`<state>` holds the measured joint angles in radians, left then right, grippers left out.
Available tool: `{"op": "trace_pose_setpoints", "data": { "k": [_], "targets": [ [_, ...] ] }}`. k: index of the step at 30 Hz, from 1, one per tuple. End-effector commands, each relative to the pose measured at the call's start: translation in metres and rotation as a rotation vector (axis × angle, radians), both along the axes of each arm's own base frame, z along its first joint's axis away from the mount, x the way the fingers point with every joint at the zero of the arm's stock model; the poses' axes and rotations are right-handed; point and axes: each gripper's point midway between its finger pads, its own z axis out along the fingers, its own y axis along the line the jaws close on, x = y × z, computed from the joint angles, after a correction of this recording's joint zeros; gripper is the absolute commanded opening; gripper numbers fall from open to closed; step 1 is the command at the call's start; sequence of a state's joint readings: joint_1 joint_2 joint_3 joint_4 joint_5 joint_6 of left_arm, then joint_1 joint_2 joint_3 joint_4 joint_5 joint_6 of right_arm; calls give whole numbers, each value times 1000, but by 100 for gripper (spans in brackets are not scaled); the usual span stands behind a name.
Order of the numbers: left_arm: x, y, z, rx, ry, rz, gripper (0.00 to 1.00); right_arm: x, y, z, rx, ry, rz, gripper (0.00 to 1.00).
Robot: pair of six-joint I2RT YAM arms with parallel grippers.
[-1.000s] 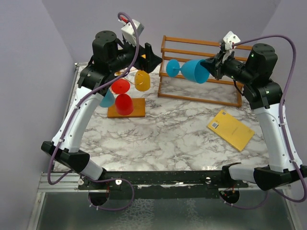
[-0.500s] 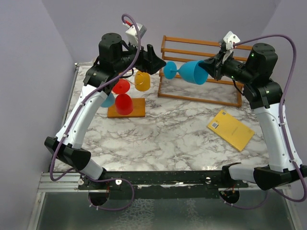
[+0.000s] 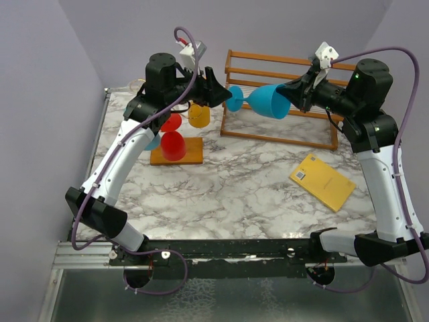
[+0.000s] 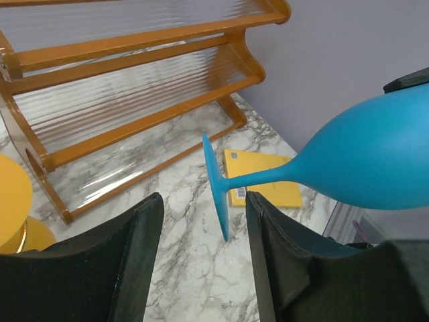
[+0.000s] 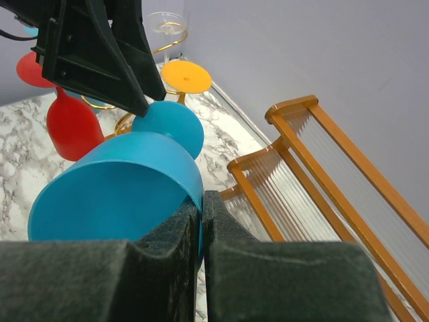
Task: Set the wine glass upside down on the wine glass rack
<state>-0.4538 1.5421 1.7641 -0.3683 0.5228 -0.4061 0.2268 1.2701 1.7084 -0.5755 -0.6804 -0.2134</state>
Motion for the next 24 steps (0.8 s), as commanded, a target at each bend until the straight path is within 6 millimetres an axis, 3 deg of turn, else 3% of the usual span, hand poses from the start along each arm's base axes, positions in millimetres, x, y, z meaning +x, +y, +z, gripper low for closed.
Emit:
{"op": "trace_pose_setpoints", "data": {
  "k": [1,14,24],
  "targets": [
    [-6,-11,3,-58,24,-58,51,-10,3,15,23,-25,34,3],
    [-9,-18,-10,-74,67,-107,36,-8,3,13,21,-27,34,3],
    [-10,-19,-9,-68,41,-120,13,-5,2,9,13,-26,21,3]
  ]
}}
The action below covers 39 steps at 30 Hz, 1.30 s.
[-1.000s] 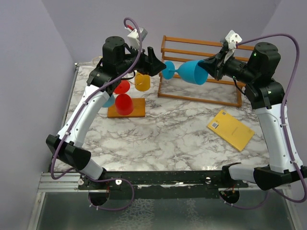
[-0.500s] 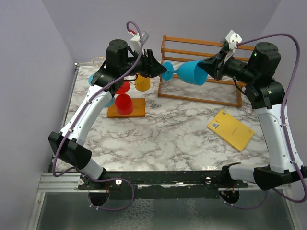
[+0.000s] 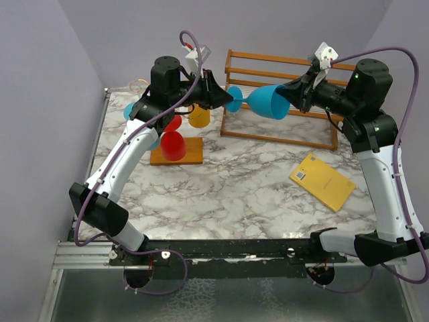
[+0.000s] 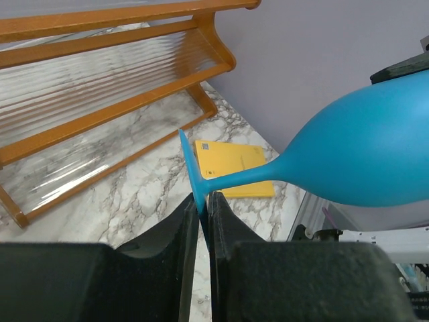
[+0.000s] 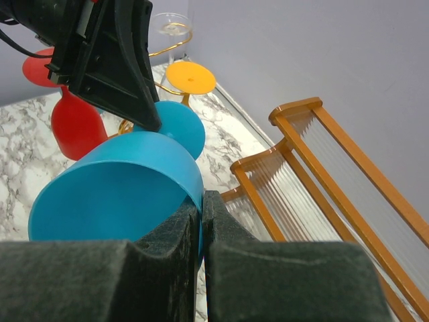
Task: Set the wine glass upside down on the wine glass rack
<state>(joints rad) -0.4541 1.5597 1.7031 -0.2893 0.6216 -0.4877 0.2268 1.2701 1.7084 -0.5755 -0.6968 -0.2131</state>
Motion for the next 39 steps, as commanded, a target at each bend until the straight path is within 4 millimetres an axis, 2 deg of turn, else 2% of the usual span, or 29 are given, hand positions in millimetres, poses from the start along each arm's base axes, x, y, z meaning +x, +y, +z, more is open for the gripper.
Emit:
{"op": "trace_pose_setpoints", "data": {
  "k": [1,5,12,20,21,25,28,35,36,39],
  "targets": [
    [-4,-3,6,-12,-40,-34,10,-1,0,7,11,-24,3,4],
    [-5,-2,10,-10,-60,-35,0,0,-1,5,10,-21,-1,6],
    [-4,3,15,10,-88,-11,0,1,-3,0,0,-23,-15,16],
    [3,21,29,21,-143,50,0,-1,-8,-8,-28,-29,-40,31],
    [4,23,31,20,-151,52,0,-1,-9,-8,-31,-31,-45,35],
    [7,33,38,20,-175,76,0,-3,-12,-8,-43,-40,-53,66],
    [9,42,45,19,-196,95,0,-6,-13,-7,-49,-46,-57,82],
    [11,57,57,35,-252,132,0,-5,-18,-8,-65,-53,-85,95],
    [12,59,59,42,-266,139,0,-4,-19,-9,-68,-54,-91,100],
    [15,67,63,86,-316,176,0,-2,-24,-10,-85,-61,-118,100]
  ]
}}
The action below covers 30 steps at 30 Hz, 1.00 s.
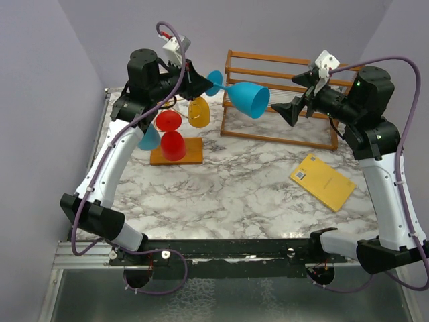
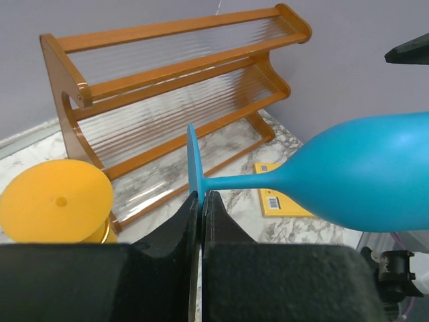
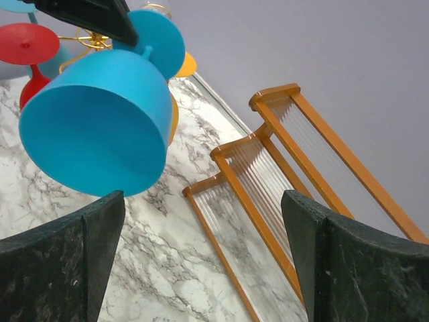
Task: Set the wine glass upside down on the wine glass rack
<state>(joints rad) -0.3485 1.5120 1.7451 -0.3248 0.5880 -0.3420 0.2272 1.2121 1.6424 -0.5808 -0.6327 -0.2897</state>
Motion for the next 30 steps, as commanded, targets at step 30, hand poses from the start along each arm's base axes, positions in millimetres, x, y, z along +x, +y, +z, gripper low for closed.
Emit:
{"op": "trace_pose_setpoints", "data": {
  "k": [30],
  "targets": [
    [-60,16,27,719,-677,-177,0,62,-44,-140,-143,122,-312,100]
  ]
}}
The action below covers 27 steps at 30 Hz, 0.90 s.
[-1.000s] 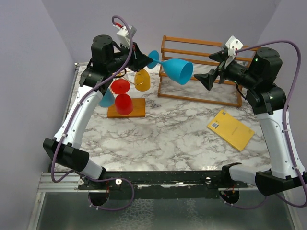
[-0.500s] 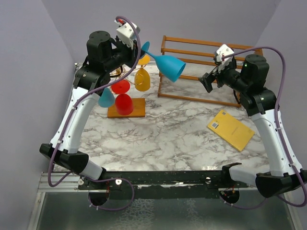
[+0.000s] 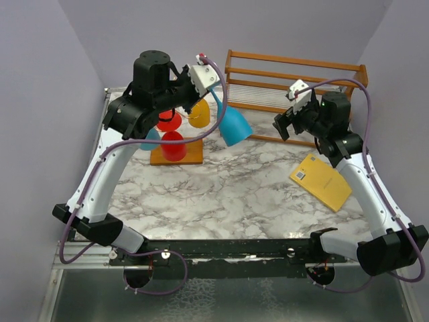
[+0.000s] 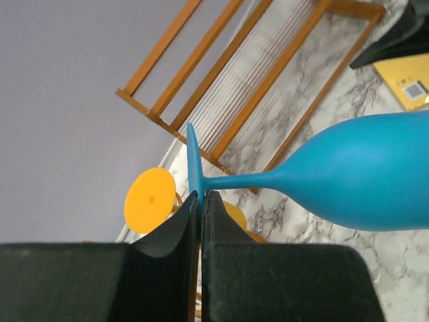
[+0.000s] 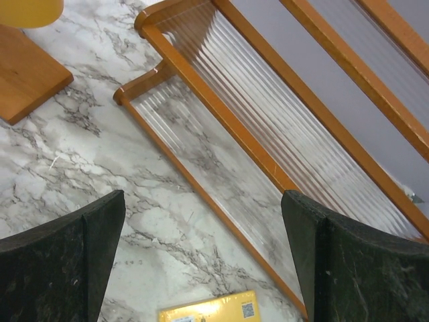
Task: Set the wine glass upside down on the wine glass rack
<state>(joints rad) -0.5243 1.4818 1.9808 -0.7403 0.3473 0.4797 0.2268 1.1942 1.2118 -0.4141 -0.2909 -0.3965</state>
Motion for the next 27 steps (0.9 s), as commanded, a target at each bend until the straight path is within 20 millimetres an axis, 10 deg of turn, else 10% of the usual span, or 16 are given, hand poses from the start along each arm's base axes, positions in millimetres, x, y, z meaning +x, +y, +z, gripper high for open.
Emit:
{"op": "trace_pose_setpoints", "data": {
  "k": [1,27],
  "targets": [
    [-24,6,6,167,-136,-103,0,6,5,10,59,-37,1,100],
    [42,12,-37,405,-251,202,0,4,1,-4,37,-33,1,100]
  ]
}}
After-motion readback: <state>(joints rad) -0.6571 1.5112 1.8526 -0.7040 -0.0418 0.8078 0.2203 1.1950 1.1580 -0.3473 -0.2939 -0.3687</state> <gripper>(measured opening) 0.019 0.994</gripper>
